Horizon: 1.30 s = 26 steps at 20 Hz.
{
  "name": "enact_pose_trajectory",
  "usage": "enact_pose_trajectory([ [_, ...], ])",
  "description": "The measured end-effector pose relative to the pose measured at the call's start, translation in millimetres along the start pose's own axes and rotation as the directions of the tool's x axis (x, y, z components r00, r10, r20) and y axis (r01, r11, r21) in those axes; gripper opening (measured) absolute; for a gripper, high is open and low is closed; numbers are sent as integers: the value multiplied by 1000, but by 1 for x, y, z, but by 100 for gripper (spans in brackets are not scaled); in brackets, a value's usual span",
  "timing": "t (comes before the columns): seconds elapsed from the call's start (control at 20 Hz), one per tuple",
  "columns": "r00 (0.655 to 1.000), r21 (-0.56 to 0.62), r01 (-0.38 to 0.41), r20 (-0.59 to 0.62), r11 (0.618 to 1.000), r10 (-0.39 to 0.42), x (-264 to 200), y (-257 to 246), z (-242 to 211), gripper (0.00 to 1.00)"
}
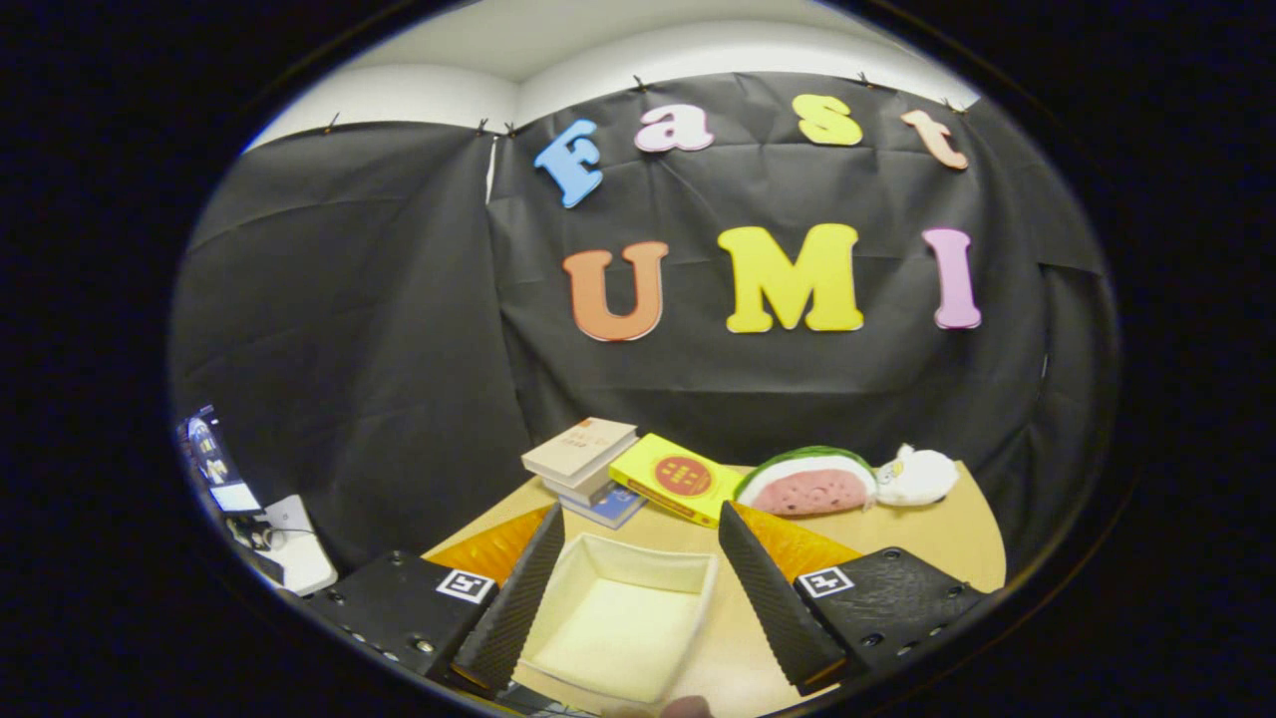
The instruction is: Open the storage box then place both shoes into the box .Put the left shoe in first, then the right shoe, with the right side of both shoes facing outward in a uniform manner.
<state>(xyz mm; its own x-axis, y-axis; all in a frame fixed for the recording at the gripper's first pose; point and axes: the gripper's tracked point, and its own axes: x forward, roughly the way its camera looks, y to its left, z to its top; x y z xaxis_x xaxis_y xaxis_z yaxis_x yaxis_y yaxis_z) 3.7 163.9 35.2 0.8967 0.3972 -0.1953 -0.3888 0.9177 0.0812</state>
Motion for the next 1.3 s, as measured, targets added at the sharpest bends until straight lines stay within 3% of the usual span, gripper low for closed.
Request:
enact_pose_trajectory([
  [0.3,984,61,169,-62,984,-165,-48,-142,-40,94],
  [0.5,957,132,244,-193,961,-217,-61,-210,-105,95],
  [0.85,881,154,235,-450,960,-144,-43,-260,-225,95],
  [1.3,787,159,213,-612,964,-73,8,-280,-307,95],
])
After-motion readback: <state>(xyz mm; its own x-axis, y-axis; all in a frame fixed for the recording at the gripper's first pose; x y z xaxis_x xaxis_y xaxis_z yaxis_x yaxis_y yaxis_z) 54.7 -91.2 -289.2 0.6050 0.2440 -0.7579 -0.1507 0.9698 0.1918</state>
